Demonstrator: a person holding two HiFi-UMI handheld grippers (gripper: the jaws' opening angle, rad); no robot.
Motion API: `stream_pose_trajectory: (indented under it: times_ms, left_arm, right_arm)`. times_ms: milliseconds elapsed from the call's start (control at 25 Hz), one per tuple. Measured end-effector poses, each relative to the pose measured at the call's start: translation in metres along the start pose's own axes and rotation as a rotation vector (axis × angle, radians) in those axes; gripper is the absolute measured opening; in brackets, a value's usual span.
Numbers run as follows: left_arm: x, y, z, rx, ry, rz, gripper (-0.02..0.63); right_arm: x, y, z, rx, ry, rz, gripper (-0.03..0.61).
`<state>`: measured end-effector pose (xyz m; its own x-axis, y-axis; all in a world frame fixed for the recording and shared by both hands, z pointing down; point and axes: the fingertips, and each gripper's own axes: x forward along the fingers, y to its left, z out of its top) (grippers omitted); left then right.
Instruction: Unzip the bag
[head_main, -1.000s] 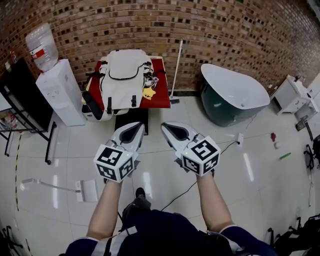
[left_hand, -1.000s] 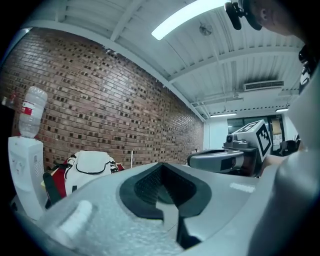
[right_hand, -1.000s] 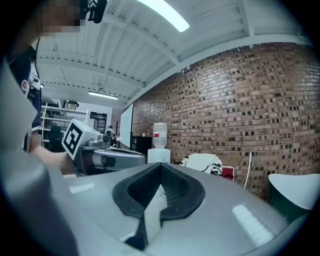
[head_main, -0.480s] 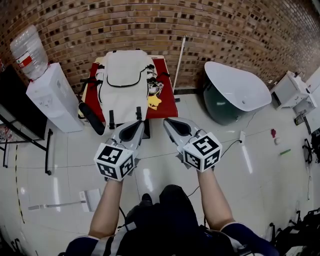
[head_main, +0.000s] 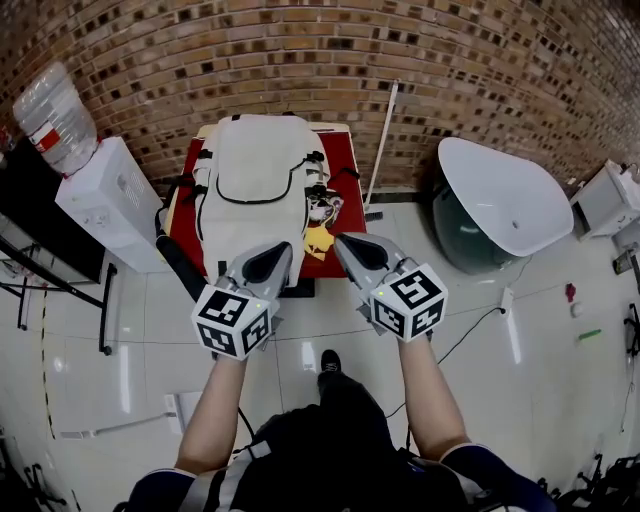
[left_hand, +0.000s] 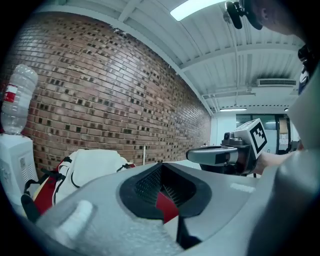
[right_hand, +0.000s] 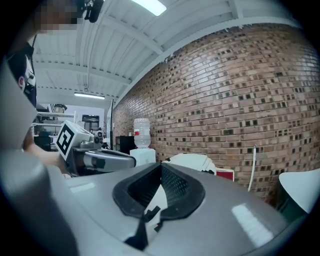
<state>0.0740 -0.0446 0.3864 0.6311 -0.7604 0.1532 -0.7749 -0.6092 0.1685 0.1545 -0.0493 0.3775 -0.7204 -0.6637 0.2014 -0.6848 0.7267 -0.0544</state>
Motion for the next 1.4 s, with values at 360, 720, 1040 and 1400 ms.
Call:
stream_pose_trajectory:
  times_ms: [360, 720, 1040, 1400]
  left_arm:
    - [0.077, 0.064, 0.011, 0.039, 0.088, 0.103, 0.002]
    - [0.103, 0.137, -0.013, 0.02, 0.148, 0.057, 0.002]
    - [0.115, 0.179, -0.035, -0.002, 0.219, -0.087, 0.002]
    - [0.132, 0.193, -0.053, -0.028, 0.275, -0.082, 0.002]
  right_arm:
    - [0.083, -0.072, 0.004, 0.03, 0.026, 0.125, 0.005]
    - [0.159, -0.091, -0.018, -0.026, 0.125, 0.098, 0.005]
    - [0.201, -0.108, -0.048, -0.057, 0.261, -0.035, 0.005]
    - [0.238, -0.145, -0.075, -0.136, 0.359, -0.042, 0.006]
